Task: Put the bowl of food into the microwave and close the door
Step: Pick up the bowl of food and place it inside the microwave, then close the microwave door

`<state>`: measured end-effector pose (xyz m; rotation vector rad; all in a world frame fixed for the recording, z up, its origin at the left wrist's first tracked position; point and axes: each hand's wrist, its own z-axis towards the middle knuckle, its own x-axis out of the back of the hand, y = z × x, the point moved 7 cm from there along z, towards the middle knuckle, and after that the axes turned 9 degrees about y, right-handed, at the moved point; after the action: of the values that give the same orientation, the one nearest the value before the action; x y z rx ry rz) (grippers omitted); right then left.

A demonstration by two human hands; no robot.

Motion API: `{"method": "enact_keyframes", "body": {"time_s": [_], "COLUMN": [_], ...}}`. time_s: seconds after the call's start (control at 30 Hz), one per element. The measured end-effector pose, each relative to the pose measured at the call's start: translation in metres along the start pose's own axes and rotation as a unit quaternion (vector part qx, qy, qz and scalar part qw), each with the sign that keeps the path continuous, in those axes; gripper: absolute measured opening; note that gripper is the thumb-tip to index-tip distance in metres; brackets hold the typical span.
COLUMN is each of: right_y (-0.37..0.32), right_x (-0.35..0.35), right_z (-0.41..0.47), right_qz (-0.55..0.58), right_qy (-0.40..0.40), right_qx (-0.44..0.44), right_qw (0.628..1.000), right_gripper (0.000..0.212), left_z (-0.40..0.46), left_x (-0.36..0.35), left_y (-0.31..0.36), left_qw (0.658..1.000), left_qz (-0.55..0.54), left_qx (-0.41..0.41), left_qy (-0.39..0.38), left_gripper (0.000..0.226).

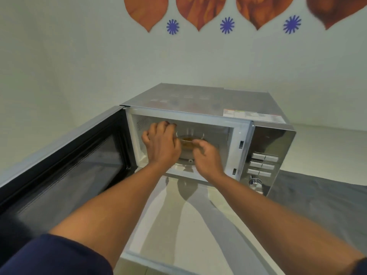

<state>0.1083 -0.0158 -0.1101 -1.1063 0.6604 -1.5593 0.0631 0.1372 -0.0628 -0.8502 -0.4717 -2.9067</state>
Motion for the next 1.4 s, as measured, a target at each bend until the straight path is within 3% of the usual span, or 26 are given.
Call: {"method": "enact_keyframes", "body": {"time_s": [0.07,0.3,0.4,0.53,0.8,1.2,1.4], "right_y": [-0.019,-0.090,-0.101,-0.108,-0.086,-0.090,-0.091], "right_x": [0.016,0.080,0.096,0.116,0.140,0.139,0.141], "right_z": [-0.009,-0.032,-0.034,-0.037,-0.018,-0.017,-0.017], "right_qz": [-0.020,-0.109,-0.180,-0.296,-0.508,-0.490,-0.482], "right_qy": [0.010,0.084,0.084,0.116,0.091,0.104,0.096], "right_qx": [0.062,0.261,0.290,0.363,0.260,0.224,0.220], "right_qw": [0.998,0.955,0.936,0.876,0.816,0.836,0.843], "right_gripper": [0.033,0.033,0.036,0.037,0.055,0.051,0.050], "left_z": [0.004,0.017,0.026,0.031,0.016,0.026,0.037], "left_x": [0.021,0.090,0.107,0.121,0.139,0.154,0.156], "left_y": [0.003,0.017,0.014,-0.005,-0.059,-0.038,-0.009], "left_qw": [0.999,0.996,0.994,0.980,0.917,0.883,0.870], "left_qz": [0.021,0.067,0.100,0.168,0.295,0.307,0.276], "left_qx": [-0.026,-0.055,-0.044,0.005,0.141,0.171,0.142], "left_qy": [0.004,0.022,-0.025,-0.106,-0.227,-0.310,-0.383], "left_gripper": [0.051,0.041,0.048,0.061,0.090,0.064,0.072]}}
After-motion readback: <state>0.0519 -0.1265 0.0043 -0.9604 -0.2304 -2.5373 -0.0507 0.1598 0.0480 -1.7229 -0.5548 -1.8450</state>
